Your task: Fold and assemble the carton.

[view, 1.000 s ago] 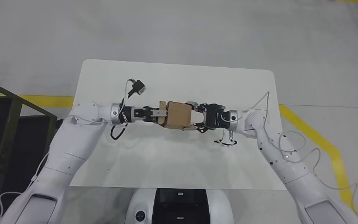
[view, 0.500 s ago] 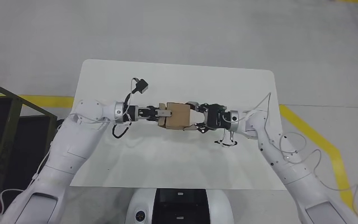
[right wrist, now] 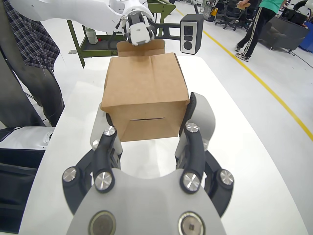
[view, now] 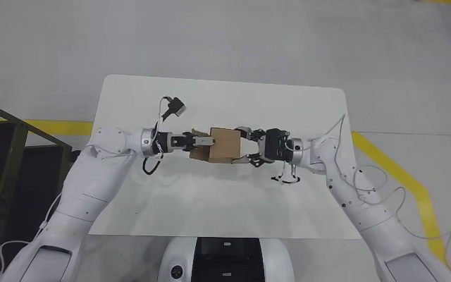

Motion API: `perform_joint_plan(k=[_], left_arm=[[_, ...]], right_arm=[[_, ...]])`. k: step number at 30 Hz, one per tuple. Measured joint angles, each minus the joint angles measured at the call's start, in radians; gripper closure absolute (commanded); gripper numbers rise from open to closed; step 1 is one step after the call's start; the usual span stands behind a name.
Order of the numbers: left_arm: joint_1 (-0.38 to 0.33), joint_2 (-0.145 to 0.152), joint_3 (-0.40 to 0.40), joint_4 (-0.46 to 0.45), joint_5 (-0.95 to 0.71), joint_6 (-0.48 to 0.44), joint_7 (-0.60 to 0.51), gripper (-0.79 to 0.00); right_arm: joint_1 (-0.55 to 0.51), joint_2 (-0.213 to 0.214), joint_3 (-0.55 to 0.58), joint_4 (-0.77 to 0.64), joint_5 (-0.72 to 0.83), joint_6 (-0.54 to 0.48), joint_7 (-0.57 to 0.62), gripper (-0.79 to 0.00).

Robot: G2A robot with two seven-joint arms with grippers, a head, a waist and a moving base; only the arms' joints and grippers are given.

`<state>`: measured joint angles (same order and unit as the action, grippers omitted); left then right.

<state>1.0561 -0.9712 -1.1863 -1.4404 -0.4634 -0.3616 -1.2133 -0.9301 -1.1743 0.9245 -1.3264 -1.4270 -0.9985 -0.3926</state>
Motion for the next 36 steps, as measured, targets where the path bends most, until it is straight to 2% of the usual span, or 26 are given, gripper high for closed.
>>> perform_joint_plan(k=[2, 4, 5, 8, 19, 26, 28, 30, 36], left_arm=[[0.001, -0.002, -0.004, 0.003, -0.038, -0.020, -0.005, -0.536], [0.004, -0.003, -0.009, 0.009, -0.081, -0.035, -0.016, -0.566], [0.005, -0.004, -0.010, 0.011, -0.105, -0.039, -0.023, -0.600], [0.005, -0.006, -0.021, 0.022, -0.161, -0.063, -0.040, -0.785], [0.071, 0.001, -0.114, 0.021, -0.291, -0.151, -0.036, -0.785], [0.116, 0.003, -0.157, 0.049, -0.359, -0.153, -0.044, -0.785], [0.123, 0.001, -0.159, 0.059, -0.383, -0.157, -0.056, -0.619], [0.125, 0.000, -0.161, 0.076, -0.393, -0.160, -0.058, -0.637], [0.106, -0.008, -0.139, 0.135, -0.367, -0.149, -0.055, -0.628]], right_arm=[[0.001, 0.000, 0.003, 0.004, 0.011, -0.001, -0.005, -0.397], [0.000, 0.000, 0.006, 0.006, 0.021, -0.005, -0.010, -0.394], [0.000, 0.000, 0.008, 0.007, 0.026, -0.007, -0.013, -0.391], [-0.002, 0.001, 0.013, 0.010, 0.039, -0.013, -0.020, -0.391], [0.000, 0.002, 0.022, 0.020, 0.058, -0.007, -0.013, -0.403], [0.005, 0.000, 0.029, 0.030, 0.087, -0.013, -0.022, -0.391], [0.006, 0.000, 0.032, 0.031, 0.095, -0.014, -0.025, -0.391], [0.006, 0.000, 0.034, 0.032, 0.103, -0.014, -0.030, -0.391], [0.005, 0.003, 0.034, 0.023, 0.120, -0.014, -0.044, -0.406]])
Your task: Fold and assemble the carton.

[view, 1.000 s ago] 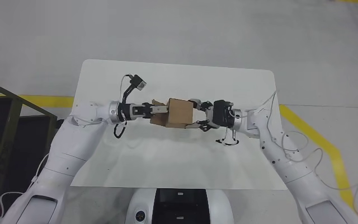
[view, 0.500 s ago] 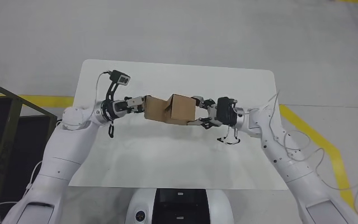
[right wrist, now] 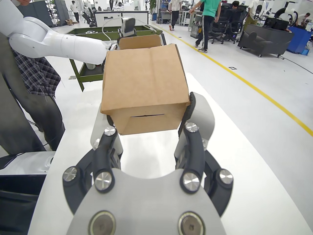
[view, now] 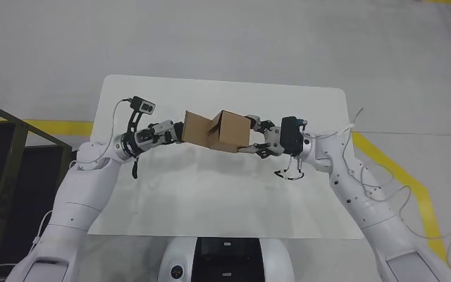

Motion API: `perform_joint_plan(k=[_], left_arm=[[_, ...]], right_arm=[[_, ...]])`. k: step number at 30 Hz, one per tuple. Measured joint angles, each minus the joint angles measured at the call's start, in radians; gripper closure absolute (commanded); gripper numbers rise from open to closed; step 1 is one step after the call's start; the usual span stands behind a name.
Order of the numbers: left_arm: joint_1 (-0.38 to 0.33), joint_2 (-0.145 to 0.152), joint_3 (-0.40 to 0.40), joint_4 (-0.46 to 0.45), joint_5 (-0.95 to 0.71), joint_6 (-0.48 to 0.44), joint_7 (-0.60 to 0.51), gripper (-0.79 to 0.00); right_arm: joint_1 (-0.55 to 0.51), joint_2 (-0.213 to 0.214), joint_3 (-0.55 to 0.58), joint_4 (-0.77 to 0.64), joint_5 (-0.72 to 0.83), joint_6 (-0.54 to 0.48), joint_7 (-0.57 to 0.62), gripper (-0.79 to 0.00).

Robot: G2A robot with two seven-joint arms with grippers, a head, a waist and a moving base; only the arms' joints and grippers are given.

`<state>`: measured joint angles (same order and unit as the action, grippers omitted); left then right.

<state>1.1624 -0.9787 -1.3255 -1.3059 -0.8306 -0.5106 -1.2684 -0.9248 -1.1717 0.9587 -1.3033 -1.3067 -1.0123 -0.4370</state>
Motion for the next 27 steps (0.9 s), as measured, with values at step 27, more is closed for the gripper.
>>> perform_joint_plan(k=[27], left_arm=[[-0.033, -0.016, 0.032, -0.081, 0.231, -0.019, 0.093, -0.419]], right_arm=[[0.003, 0.006, -0.014, -0.017, -0.014, 0.015, 0.012, -0.391]])
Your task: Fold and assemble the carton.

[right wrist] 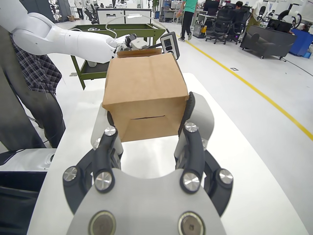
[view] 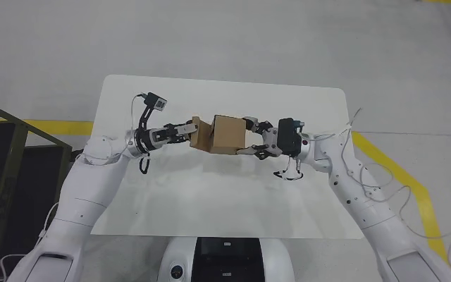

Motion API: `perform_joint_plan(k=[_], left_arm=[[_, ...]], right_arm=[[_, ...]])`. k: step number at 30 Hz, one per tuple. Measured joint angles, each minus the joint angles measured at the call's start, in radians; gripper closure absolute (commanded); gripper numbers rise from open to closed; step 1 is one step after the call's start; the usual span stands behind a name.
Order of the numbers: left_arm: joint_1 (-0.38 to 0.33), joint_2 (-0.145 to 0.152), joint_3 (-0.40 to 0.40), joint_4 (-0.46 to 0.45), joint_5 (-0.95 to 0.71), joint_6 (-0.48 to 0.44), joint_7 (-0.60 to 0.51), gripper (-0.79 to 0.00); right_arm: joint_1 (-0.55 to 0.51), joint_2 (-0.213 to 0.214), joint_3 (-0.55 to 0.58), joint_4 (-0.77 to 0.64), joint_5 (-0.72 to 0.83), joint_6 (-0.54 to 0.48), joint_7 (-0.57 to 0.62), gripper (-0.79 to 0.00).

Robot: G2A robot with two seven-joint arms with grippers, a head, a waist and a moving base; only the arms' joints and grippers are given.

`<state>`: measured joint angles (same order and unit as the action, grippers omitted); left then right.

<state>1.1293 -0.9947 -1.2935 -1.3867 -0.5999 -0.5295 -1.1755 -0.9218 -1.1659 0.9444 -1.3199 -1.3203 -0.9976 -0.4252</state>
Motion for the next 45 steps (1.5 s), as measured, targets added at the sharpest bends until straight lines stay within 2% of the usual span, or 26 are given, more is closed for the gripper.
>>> perform_joint_plan(k=[8, 16, 32, 40, 45], left_arm=[[0.012, 0.003, 0.003, -0.079, 0.159, 0.029, 0.084, -0.397], [0.019, 0.003, 0.003, -0.112, 0.220, 0.042, 0.128, -0.385], [0.053, 0.007, -0.028, -0.128, 0.154, 0.019, 0.143, -0.388], [0.073, 0.007, -0.048, -0.091, 0.085, 0.021, 0.141, -0.385], [0.084, 0.007, -0.054, -0.051, 0.083, 0.039, 0.166, -0.382]], right_arm=[[-0.007, 0.001, 0.006, -0.015, -0.017, 0.023, 0.024, -0.388], [-0.015, 0.002, 0.011, -0.027, -0.020, 0.031, 0.032, -0.382], [-0.020, 0.000, 0.021, -0.021, 0.002, 0.039, 0.036, -0.360], [-0.018, -0.005, 0.014, 0.003, 0.037, 0.014, 0.049, -0.357], [-0.003, -0.019, -0.029, 0.073, 0.109, 0.007, 0.153, -0.280]])
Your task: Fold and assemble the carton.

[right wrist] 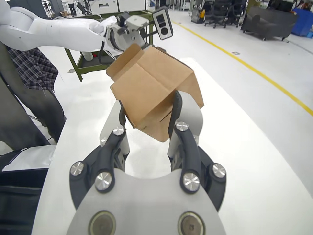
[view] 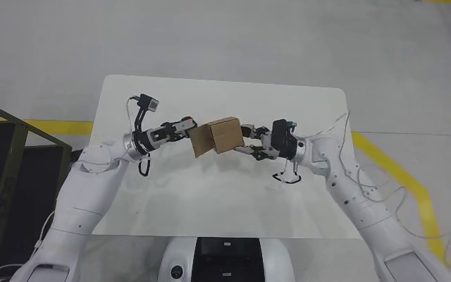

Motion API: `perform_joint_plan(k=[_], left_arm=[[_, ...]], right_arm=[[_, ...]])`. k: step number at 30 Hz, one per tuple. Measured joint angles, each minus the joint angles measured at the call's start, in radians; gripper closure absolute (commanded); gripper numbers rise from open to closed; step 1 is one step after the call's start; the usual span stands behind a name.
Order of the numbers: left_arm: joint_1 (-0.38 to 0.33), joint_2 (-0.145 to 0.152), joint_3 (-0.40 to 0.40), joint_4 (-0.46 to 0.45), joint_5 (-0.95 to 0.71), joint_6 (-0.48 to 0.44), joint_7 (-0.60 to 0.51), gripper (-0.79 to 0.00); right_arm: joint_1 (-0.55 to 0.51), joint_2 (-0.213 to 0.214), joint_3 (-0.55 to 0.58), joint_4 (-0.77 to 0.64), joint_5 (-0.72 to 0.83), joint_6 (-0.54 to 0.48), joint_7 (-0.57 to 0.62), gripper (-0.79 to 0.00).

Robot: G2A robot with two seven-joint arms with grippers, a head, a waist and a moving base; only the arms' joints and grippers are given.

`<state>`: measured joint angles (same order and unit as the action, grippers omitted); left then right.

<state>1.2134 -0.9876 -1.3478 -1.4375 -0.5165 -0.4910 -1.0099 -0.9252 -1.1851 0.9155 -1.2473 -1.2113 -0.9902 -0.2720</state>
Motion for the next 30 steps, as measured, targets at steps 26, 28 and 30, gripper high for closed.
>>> perform_joint_plan(k=[26, 28, 30], left_arm=[[-0.036, -0.007, -0.028, 0.214, -0.009, 0.078, 0.078, -0.376], [-0.032, -0.004, -0.041, 0.206, -0.005, 0.080, 0.071, -0.379], [-0.029, -0.002, -0.051, 0.198, -0.001, 0.082, 0.065, -0.379]], right_arm=[[0.102, -0.078, -0.146, 0.150, 0.015, 0.204, 0.117, -0.785], [0.091, -0.071, -0.151, 0.120, -0.108, 0.248, 0.047, -0.785], [0.088, -0.068, -0.166, 0.106, -0.213, 0.286, 0.009, -0.785]])
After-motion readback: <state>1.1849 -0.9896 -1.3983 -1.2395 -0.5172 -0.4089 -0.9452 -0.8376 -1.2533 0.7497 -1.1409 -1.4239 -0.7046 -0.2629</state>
